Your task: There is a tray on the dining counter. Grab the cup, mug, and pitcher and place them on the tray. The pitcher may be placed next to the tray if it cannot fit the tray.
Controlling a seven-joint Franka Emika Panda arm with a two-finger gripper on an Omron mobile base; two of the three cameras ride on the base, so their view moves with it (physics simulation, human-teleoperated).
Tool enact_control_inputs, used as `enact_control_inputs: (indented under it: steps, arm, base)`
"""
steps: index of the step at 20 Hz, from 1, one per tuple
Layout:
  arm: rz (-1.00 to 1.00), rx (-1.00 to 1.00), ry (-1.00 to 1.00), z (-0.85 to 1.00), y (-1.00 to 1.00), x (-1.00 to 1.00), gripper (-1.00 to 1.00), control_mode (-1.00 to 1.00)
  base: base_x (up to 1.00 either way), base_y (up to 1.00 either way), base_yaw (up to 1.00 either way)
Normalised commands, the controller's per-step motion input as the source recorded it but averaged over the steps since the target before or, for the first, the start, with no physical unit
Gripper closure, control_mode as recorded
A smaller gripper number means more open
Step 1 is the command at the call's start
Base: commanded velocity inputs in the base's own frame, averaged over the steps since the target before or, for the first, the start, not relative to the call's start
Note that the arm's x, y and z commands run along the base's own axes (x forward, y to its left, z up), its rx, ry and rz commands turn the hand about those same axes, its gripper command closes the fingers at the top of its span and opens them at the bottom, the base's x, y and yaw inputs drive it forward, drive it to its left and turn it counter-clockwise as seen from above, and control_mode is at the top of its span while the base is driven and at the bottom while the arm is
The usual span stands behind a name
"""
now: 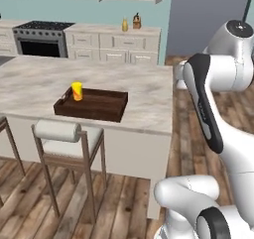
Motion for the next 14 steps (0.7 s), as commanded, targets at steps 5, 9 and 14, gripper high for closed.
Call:
enact_control_inputs:
  steps: [5, 9, 14]
  arm:
    - [0.0, 0.0, 0.0, 0.0, 0.0, 0.0, 1.0, 1.0]
    - [0.0, 0.0, 0.0, 0.0, 0.0, 0.0, 1.0, 1.0]
    - [0.0, 0.0, 0.0, 0.0, 0.0, 0.0, 1.0, 1.0]
  base:
    - [0.49, 0.22, -0.09]
    - [0.36, 0.56, 0.0]
    - [0.47, 0.58, 0.0]
